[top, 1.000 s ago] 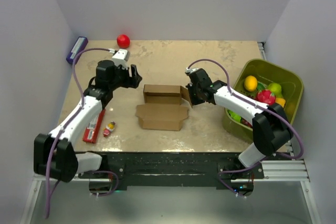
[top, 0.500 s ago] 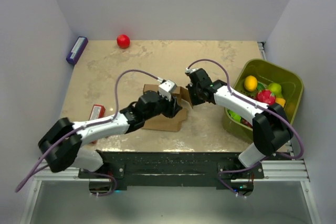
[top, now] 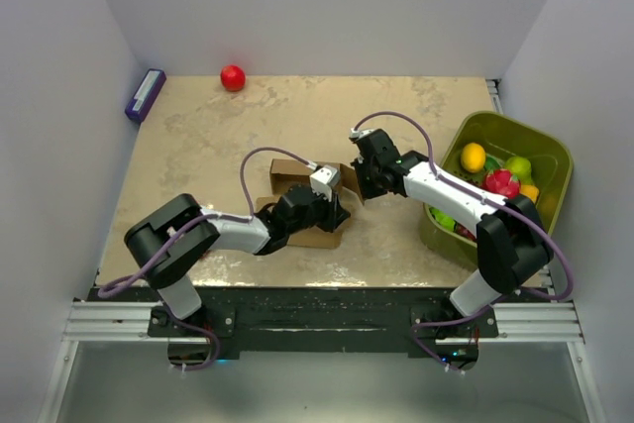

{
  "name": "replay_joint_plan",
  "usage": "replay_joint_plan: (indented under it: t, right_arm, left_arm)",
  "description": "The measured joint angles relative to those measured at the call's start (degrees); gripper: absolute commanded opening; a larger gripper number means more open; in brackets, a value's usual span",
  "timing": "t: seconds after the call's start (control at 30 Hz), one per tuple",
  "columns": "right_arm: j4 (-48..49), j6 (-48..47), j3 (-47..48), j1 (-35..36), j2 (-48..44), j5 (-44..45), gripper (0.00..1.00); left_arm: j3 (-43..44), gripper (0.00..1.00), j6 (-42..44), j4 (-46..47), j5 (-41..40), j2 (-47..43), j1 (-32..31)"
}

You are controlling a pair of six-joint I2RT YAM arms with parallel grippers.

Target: Fold the paper box

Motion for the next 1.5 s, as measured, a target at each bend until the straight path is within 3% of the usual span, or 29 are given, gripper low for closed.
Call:
replay_joint_plan:
  t: [0.5,1.03,1.13,1.2,1.37,1.43,1.5]
  right_arm:
    - [-0.28,0.33,0.02,0.13,0.00,-0.44,0.00]
    - [4.70,7.10,-3.78,4.90,0.04,1.81,0.00]
    - [6.58,8.59,-5.31,4.90,-0.11,2.38,0.00]
    - [7.93,9.44,-5.86,5.16,-0.11,3.06,0.00]
    - [9.01,10.54,-6.23,5.55,-0.13,4.39,0.00]
    - [9.01,10.60,-6.23,5.60,-0.13,4.83,0.00]
    - [8.98,10.60,-6.23,5.60,-0.13,5.03,0.00]
  left_arm:
    - [-1.29,0.03,-3.30,7.41,-0.52,10.34,-0.63]
    - [-1.51,0.04,-4.72,14.03,0.20,13.49,-0.63]
    - [-1.51,0.09,-4.66,14.05,0.17,13.46,-0.63]
    - [-1.51,0.16,-4.63,14.01,0.17,13.42,-0.57]
    - [-1.60,0.49,-4.48,11.06,0.76,10.84,-0.63]
    - [-1.86,0.59,-4.28,8.39,0.85,7.63,-0.63]
    - [-1.88,0.62,-4.22,5.33,0.83,3.34,-0.63]
